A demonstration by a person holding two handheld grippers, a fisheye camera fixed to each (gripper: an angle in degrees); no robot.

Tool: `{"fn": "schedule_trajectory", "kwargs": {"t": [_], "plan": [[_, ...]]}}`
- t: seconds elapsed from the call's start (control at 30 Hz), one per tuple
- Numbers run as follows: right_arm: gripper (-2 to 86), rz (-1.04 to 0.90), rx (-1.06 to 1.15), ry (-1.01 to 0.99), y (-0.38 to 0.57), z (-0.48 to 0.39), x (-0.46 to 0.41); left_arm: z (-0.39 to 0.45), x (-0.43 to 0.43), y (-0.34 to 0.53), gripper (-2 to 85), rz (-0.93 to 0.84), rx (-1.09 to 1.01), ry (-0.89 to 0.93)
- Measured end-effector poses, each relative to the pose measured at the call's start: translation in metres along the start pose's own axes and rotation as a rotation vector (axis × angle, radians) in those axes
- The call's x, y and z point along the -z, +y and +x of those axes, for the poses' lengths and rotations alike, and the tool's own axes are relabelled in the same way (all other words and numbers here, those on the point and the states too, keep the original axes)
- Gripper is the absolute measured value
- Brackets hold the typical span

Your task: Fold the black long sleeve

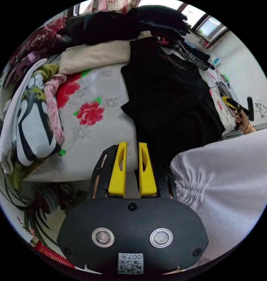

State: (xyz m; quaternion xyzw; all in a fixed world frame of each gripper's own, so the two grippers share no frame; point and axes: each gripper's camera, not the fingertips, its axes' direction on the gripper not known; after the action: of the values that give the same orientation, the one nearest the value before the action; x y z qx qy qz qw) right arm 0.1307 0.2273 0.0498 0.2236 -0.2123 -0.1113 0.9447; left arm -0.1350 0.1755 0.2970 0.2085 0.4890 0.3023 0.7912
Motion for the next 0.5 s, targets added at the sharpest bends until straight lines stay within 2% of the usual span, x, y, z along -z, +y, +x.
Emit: {"fn": "schedule_trajectory", "kwargs": {"t": [0.1, 0.23, 0.4, 0.5], "plan": [[8.5, -0.104, -0.105, 0.002, 0.067, 0.025, 0.008, -0.018, -0.007, 0.028, 7.5, -0.053, 0.021, 0.033], [9.9, -0.251, -0.189, -0.045, 0.132, 0.052, 0.003, -0.026, -0.032, 0.049, 9.6, -0.159, -0.056, 0.108], [9.7, -0.39, -0.125, -0.095, 0.147, 0.066, -0.043, -0.027, -0.065, 0.044, 11.5, -0.19, -0.111, 0.097], [7.5, -0.451, -0.085, -0.165, 0.135, 0.074, -0.077, -0.026, -0.094, 0.028, 7.9, -0.254, -0.105, 0.111]]}}
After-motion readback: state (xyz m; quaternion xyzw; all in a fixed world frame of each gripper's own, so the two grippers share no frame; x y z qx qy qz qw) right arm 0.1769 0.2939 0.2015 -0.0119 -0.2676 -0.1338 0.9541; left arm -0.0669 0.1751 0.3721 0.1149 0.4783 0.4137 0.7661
